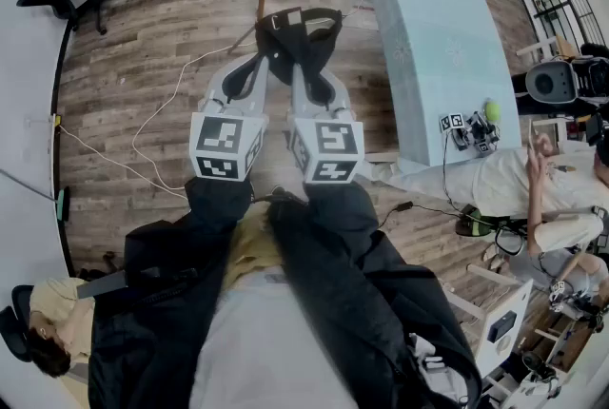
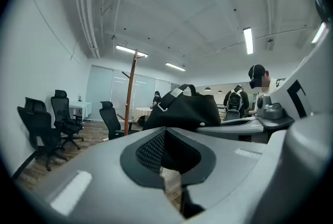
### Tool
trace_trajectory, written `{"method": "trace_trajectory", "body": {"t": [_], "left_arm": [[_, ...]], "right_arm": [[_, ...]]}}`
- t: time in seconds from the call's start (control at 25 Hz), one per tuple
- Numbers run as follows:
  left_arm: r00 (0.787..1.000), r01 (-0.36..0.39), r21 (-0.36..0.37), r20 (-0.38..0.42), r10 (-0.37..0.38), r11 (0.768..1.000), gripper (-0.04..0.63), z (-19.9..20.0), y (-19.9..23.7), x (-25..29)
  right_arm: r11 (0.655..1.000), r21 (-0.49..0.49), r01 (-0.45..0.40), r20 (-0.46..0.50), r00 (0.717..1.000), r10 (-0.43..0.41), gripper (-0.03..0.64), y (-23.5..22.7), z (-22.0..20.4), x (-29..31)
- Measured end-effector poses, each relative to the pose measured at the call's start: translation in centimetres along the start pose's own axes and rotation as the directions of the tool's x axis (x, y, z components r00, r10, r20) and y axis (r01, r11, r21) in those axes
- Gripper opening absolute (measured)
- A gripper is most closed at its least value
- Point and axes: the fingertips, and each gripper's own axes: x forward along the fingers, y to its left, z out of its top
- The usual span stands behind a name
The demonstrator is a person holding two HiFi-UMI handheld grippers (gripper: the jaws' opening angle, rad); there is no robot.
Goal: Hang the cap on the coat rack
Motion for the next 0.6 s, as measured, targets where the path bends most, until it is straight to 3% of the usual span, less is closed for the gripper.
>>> {"method": "trace_trajectory", "body": {"t": [0.6], "left_arm": [[0.998,0.038,-0.049,-0.039,-0.040,0.998,-0.002,-1.9,3.4,-0.4]], "right_arm": [[0.998,0.018,0.067,-0.036,0.997,-0.066,0.005,1.3,-1.6,1.4]]}}
